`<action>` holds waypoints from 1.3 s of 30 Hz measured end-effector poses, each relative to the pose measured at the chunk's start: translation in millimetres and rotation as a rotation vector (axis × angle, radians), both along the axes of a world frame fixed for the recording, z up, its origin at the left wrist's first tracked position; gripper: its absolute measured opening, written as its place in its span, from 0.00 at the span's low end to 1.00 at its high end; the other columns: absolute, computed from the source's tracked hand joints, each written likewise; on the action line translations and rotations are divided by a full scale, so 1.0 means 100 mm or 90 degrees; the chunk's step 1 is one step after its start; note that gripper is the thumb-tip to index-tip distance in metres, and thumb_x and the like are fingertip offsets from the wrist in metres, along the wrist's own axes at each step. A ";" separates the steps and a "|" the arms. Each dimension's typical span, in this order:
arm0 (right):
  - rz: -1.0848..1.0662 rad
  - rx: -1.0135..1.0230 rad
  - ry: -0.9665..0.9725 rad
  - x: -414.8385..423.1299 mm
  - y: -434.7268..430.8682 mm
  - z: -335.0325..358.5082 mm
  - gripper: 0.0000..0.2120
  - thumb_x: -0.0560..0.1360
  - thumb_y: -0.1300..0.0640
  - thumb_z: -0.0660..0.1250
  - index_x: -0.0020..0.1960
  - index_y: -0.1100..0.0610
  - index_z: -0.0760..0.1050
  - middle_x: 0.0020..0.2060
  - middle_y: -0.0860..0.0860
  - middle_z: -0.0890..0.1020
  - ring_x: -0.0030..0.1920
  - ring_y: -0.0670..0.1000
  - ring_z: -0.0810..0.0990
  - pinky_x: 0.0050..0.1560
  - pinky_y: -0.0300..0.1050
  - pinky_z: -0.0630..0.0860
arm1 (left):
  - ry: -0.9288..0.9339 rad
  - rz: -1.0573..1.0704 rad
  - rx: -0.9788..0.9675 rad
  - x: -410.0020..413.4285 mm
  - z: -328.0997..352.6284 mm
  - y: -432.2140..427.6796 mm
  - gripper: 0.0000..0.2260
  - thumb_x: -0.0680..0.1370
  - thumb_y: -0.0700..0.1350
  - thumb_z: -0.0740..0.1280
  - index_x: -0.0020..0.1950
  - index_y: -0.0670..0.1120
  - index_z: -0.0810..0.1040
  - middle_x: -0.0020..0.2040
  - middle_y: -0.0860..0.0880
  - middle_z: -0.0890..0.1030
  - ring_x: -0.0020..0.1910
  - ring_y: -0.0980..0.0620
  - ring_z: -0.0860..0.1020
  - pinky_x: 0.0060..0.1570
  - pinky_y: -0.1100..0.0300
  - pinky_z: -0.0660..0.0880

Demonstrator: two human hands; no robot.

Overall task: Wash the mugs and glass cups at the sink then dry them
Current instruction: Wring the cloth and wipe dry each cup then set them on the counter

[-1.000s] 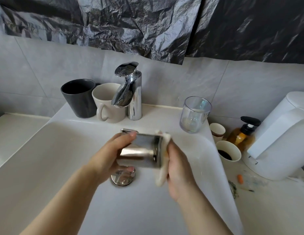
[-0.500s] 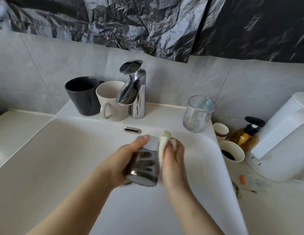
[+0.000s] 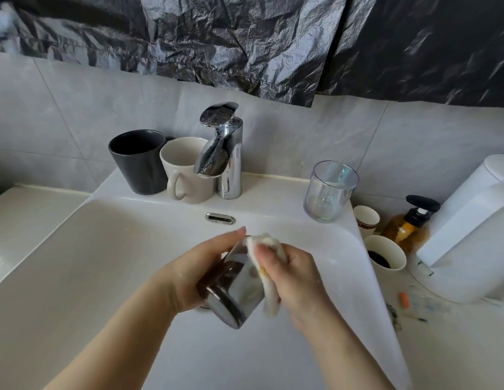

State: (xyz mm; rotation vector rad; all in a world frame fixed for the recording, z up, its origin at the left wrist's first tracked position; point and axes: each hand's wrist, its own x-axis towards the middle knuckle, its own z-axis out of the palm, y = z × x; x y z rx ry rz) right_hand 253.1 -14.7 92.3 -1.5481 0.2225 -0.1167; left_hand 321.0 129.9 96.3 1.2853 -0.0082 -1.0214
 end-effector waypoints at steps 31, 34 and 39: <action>0.136 0.292 0.181 -0.03 -0.13 -0.01 0.18 0.77 0.45 0.58 0.61 0.53 0.75 0.55 0.52 0.82 0.46 0.50 0.83 0.53 0.55 0.76 | -0.811 0.142 0.140 -0.14 -0.34 -0.15 0.18 0.67 0.60 0.62 0.56 0.61 0.67 0.51 0.62 0.75 0.50 0.63 0.74 0.49 0.73 0.69; 0.040 0.250 0.172 -0.02 -0.11 -0.01 0.16 0.75 0.45 0.64 0.55 0.56 0.77 0.48 0.53 0.84 0.42 0.51 0.83 0.46 0.48 0.77 | -0.676 0.100 0.131 -0.11 -0.31 -0.17 0.18 0.66 0.62 0.62 0.55 0.63 0.68 0.49 0.58 0.77 0.44 0.60 0.76 0.47 0.68 0.72; 0.029 -0.251 0.080 -0.07 0.06 -0.06 0.16 0.72 0.46 0.69 0.31 0.51 0.69 0.24 0.43 0.72 0.28 0.42 0.70 0.30 0.33 0.66 | -0.053 0.108 0.044 -0.18 -0.07 -0.12 0.23 0.76 0.66 0.57 0.44 0.48 0.80 0.28 0.47 0.75 0.26 0.49 0.70 0.24 0.63 0.62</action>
